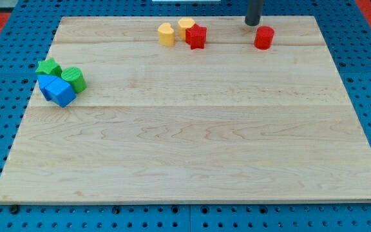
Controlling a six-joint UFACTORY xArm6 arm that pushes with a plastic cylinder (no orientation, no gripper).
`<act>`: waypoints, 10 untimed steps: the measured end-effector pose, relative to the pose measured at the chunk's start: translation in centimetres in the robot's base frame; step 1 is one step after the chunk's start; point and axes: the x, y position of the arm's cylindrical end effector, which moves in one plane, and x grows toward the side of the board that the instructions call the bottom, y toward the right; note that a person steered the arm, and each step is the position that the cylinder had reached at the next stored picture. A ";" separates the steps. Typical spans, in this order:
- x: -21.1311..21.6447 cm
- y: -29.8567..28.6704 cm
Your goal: Push the red star towards the center
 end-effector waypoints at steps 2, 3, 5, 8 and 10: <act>1.5 -10.0; 6.4 -9.8; 6.6 -11.5; 12.2 -16.9; 16.5 -17.3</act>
